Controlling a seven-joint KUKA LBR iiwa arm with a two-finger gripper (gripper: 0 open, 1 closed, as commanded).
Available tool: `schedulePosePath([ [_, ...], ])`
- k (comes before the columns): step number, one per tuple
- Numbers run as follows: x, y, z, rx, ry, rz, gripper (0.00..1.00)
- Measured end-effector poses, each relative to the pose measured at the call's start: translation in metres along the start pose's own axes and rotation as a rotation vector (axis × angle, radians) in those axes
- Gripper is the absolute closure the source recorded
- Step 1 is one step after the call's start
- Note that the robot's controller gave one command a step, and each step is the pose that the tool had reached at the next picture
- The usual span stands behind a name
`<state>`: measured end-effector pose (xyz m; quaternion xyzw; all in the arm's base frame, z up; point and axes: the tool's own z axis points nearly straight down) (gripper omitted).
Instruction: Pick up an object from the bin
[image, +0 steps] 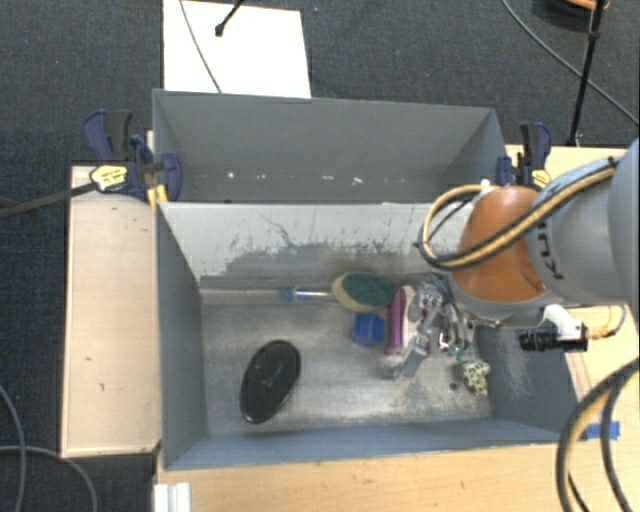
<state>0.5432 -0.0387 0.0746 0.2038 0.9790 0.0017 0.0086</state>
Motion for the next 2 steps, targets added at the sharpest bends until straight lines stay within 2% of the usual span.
schedulePosePath([
  [1,0.021,0.017,0.001,0.005,0.005,-0.339,0.0],
  [2,0.005,0.008,-0.081,0.002,0.006,-0.353,0.0],
])
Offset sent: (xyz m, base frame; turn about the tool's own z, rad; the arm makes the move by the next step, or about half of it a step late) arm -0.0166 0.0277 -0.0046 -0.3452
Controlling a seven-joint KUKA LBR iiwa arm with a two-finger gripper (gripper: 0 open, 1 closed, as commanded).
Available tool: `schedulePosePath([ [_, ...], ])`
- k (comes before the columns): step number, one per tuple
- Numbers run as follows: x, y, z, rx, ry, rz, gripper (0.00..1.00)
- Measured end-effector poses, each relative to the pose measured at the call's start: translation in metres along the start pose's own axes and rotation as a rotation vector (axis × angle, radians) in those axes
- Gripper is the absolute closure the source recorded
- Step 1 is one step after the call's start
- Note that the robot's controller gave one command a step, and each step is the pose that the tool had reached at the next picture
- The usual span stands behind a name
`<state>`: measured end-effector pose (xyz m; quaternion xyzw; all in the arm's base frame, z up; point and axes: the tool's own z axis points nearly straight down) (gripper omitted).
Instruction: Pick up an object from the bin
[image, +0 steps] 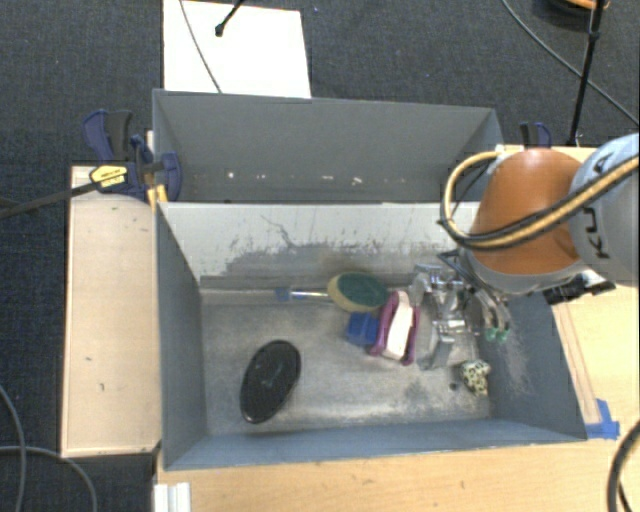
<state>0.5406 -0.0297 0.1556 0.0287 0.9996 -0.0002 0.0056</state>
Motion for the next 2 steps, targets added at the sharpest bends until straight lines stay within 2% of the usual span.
schedulePosePath([
  [1,-0.0364,0.0279,0.0851,0.0,0.004,0.133,0.0],
  [2,-0.0381,0.0288,0.0815,-0.003,-0.001,0.131,1.0],
])
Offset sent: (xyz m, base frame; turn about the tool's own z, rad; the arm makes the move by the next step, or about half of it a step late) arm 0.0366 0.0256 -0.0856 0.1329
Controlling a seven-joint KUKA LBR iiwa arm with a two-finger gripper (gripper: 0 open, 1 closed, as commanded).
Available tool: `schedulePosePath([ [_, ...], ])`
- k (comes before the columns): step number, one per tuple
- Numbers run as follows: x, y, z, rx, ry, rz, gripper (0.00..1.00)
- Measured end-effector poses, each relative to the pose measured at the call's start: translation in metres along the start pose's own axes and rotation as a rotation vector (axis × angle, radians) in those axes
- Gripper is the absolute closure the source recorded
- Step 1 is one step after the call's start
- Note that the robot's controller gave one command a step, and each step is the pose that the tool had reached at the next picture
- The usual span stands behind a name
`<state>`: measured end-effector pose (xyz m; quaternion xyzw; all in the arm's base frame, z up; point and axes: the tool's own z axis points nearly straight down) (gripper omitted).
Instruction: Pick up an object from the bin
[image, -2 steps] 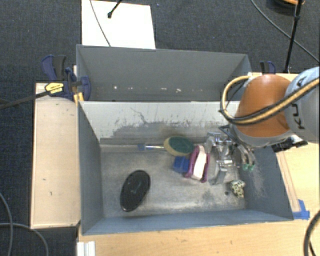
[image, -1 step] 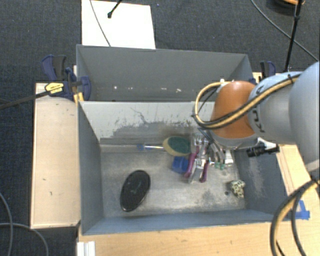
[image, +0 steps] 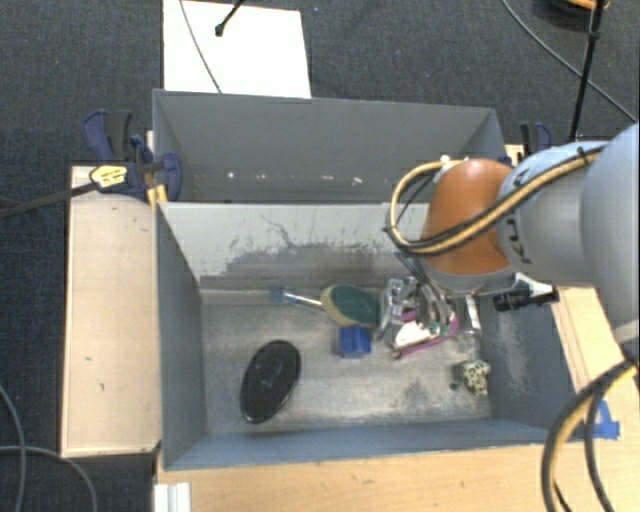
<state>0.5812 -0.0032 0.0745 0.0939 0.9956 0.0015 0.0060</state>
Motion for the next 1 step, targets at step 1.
schedulePosePath([
  [1,0.0023,-0.0005,0.0026,0.002,0.007,-0.001,0.0],
])
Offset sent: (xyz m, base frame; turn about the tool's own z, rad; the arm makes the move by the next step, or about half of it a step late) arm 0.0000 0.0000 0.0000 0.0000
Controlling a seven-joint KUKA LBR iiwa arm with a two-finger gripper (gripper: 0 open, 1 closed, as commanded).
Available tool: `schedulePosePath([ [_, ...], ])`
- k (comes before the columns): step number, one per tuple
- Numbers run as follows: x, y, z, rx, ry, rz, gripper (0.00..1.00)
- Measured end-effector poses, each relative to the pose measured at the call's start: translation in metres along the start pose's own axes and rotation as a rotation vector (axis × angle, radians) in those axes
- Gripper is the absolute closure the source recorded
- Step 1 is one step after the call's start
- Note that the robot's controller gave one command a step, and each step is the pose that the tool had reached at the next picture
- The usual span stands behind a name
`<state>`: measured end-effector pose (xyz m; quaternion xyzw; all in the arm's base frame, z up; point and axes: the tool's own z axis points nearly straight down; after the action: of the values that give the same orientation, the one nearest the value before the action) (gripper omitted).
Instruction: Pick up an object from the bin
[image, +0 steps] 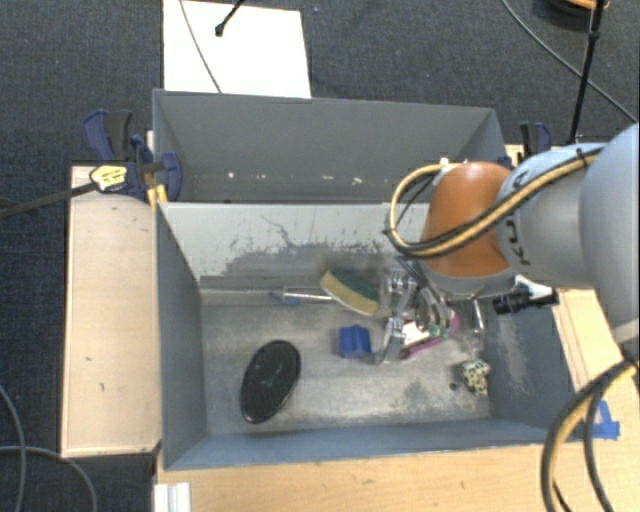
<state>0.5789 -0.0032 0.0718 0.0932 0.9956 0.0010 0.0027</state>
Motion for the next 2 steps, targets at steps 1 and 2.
schedulePosePath([
  [1,0.052,0.023,0.001,0.002,0.006,0.146,0.0],
  [2,0.042,0.046,0.001,0.001,0.001,0.12,0.0],
])
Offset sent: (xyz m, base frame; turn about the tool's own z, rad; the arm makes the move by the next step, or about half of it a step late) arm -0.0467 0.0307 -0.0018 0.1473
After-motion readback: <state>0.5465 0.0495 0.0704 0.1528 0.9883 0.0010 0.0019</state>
